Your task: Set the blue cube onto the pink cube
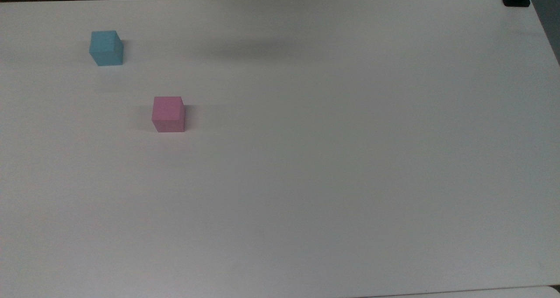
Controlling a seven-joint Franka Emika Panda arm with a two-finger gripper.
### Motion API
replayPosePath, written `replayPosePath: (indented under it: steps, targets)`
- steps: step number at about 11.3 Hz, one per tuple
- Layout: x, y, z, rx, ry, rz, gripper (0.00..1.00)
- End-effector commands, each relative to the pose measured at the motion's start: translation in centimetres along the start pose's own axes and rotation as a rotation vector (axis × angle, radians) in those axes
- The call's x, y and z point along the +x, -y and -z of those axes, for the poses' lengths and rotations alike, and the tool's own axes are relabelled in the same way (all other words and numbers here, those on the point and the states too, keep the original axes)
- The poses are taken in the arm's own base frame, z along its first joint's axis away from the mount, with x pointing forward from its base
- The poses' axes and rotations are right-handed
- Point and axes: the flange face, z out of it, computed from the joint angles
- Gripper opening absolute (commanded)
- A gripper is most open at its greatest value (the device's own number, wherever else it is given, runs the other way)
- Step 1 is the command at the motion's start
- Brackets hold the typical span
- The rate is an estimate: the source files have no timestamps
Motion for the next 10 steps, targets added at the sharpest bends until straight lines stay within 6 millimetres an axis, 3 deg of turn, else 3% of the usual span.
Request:
replayPosePath:
  steps: [1,4,5,6,7,10]
  targets:
    - [-0.6,0.3,0.1,-0.006,0.002,0.002,1.0]
    - [-1.2,-0.8,-0.3,-0.02,0.044,0.044,1.0]
    - [-1.9,-2.2,-0.6,-0.033,0.097,0.132,1.0]
    - [-3.5,-5.1,-1.5,0.002,0.219,0.342,1.0]
    - [-4.0,-7.2,-2.1,0.006,0.255,0.436,1.0]
    - [-6.2,-11.7,-7.1,0.054,0.361,0.42,1.0]
